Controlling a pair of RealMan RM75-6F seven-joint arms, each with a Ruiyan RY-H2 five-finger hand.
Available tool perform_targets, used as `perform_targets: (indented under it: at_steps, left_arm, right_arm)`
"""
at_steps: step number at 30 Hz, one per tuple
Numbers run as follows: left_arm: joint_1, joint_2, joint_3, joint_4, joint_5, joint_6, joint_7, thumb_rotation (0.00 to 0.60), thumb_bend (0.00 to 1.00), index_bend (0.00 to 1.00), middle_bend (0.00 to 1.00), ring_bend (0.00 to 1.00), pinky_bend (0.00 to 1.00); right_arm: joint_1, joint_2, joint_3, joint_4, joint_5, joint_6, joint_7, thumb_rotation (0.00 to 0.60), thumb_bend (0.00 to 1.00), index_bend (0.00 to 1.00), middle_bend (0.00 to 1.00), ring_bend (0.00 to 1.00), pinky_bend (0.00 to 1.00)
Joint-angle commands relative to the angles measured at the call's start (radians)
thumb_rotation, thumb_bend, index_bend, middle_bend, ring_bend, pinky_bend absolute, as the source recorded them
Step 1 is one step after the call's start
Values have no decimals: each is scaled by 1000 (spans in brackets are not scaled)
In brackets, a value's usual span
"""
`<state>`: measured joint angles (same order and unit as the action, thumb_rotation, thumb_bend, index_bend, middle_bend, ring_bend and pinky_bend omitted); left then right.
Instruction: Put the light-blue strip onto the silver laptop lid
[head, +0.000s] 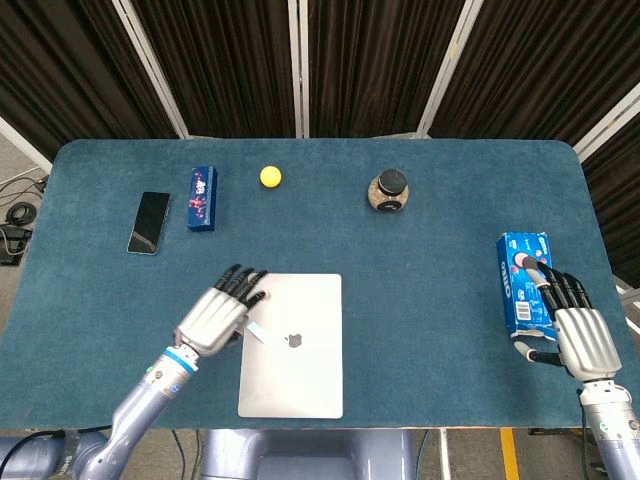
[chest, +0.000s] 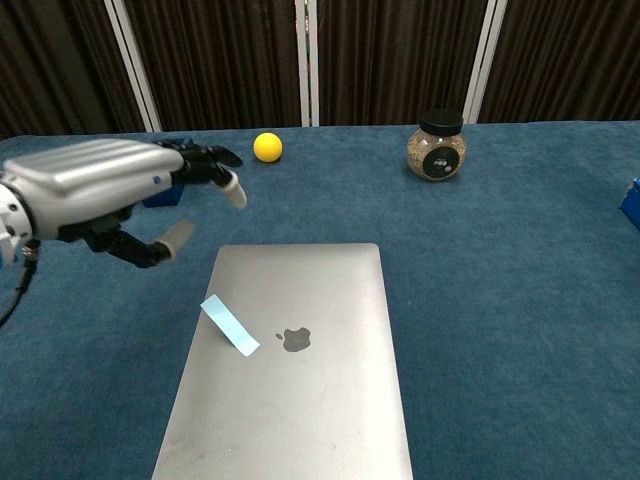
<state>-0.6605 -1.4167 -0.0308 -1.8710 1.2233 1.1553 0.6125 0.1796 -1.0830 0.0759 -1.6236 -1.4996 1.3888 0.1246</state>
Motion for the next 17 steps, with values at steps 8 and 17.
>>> perform_targets:
  at_steps: [8, 17]
  left_arm:
    - [238, 169, 34, -62, 100, 328, -138, 600, 0, 0, 0, 0, 0]
    - [419, 223, 116, 0, 166, 479, -306, 600, 0, 0, 0, 0, 0]
  right_arm:
    - [-4, -10, 6, 2, 3, 17, -55, 600, 0, 0, 0, 0, 0]
    - [-15, -29, 4, 10, -12, 49, -92, 600, 0, 0, 0, 0, 0]
